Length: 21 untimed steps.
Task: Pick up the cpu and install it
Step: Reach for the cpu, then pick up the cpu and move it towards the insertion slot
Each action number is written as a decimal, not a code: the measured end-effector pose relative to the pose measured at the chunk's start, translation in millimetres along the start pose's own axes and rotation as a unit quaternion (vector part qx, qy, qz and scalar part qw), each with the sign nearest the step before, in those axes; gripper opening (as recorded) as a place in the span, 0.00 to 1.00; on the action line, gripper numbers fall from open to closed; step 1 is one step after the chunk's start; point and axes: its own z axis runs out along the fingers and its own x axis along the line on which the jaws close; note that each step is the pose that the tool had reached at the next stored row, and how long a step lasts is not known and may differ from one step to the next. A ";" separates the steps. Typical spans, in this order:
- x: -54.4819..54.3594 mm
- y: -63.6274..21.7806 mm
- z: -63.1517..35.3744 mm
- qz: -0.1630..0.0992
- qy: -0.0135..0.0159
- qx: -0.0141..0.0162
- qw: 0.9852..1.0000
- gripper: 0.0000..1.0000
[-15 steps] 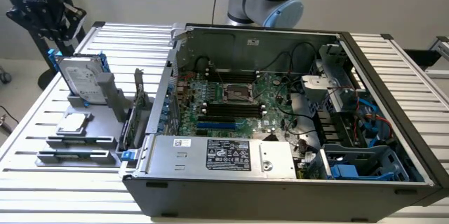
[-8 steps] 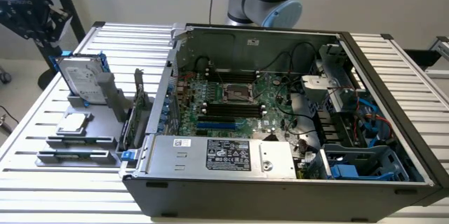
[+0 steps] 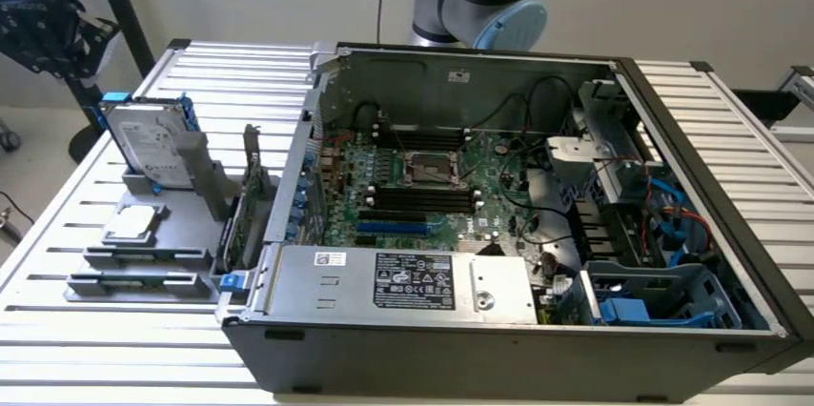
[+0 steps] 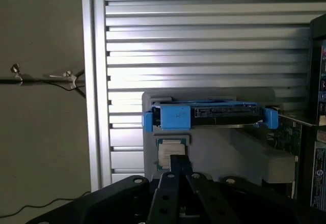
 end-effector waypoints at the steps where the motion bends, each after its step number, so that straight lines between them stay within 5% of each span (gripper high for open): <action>1: 0.1 0.0 0.0 0.000 0.000 0.000 1.000 0.11; 14: 0.8 0.0 0.0 0.000 0.000 0.000 1.000 0.12; 17: 0.9 0.0 0.1 0.000 0.000 0.000 1.000 0.30; 21: 1.0 0.0 1.5 0.000 0.000 0.000 1.000 0.42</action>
